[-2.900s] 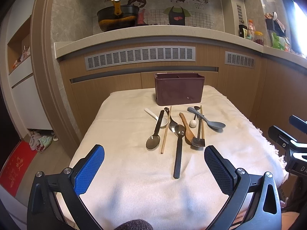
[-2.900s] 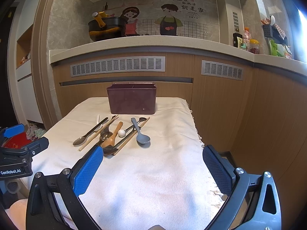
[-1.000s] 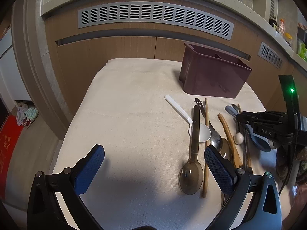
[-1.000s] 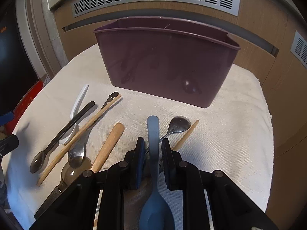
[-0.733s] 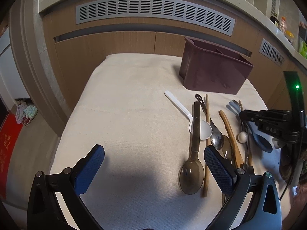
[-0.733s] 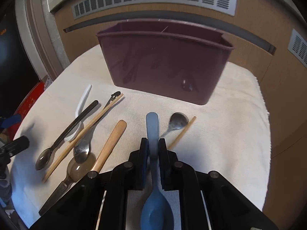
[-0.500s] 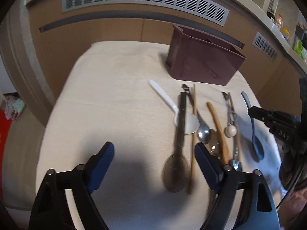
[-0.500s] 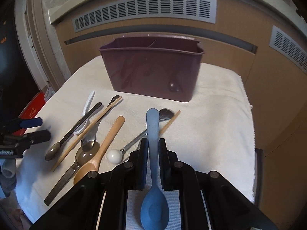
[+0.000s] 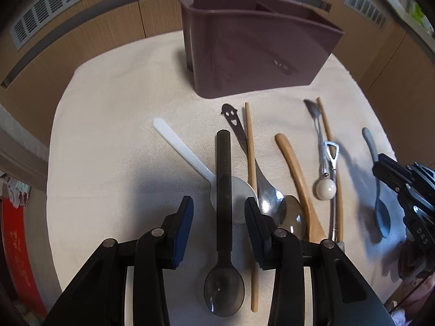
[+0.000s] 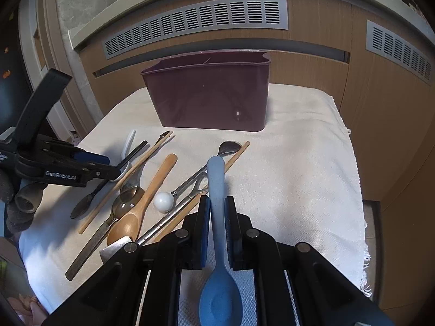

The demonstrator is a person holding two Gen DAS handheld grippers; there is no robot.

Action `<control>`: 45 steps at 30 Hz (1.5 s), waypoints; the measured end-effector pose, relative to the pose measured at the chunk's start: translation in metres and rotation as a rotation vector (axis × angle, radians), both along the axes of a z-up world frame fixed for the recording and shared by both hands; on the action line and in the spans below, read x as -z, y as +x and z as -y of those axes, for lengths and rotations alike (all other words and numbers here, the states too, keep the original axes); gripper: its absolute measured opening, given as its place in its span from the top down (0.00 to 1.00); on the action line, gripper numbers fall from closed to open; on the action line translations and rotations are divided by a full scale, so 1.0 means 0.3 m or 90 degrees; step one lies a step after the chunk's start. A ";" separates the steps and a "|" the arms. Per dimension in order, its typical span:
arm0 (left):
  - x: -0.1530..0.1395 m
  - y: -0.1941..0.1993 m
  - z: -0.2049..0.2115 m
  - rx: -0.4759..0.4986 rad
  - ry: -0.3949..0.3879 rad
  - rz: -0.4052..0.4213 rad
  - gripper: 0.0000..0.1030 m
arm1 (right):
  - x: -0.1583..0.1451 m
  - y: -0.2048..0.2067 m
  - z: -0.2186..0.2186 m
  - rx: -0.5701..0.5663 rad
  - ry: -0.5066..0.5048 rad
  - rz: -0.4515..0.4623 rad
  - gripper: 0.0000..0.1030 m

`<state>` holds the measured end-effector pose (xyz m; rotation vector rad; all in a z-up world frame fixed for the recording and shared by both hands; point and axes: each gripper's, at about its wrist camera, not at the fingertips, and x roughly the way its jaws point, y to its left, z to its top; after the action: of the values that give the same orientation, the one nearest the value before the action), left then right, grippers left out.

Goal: Organize utensils
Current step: 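Lift the blue spoon with the right gripper while the left gripper lifts the dark spoon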

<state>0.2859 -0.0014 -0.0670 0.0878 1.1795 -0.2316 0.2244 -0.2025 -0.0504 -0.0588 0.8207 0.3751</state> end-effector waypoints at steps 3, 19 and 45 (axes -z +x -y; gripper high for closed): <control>0.022 0.030 0.014 0.007 -0.006 -0.029 0.72 | 0.002 0.006 0.006 0.003 0.007 -0.002 0.90; -0.126 -0.219 -0.002 -0.055 -0.118 0.209 0.92 | -0.104 -0.068 -0.006 0.013 0.014 0.061 0.90; 0.044 0.075 -0.042 -0.105 -0.130 -0.041 0.56 | -0.073 -0.055 -0.020 0.016 0.000 0.040 0.90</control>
<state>0.3084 0.0114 -0.0800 -0.1962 1.2147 -0.2095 0.2078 -0.1964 -0.0286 -0.0592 0.7594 0.3476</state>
